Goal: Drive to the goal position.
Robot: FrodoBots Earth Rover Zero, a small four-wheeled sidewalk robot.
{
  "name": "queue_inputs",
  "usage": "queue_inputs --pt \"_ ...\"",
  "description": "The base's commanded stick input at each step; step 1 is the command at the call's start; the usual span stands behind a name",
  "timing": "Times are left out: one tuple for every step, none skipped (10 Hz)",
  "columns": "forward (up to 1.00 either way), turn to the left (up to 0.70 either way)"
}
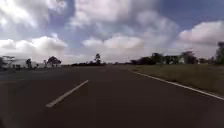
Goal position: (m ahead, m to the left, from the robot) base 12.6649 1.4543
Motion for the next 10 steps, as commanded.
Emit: queue_inputs --pt "1.0 -0.06" --pt "1.0 -0.26" --pt "1.0 -0.4" --pt "1.0 -0.4" --pt "1.0 -0.31" --pt "1.0 -0.1" --pt "1.0 0.0" --pt "1.0 0.0" --pt "1.0 0.0" --pt "1.0 0.0"
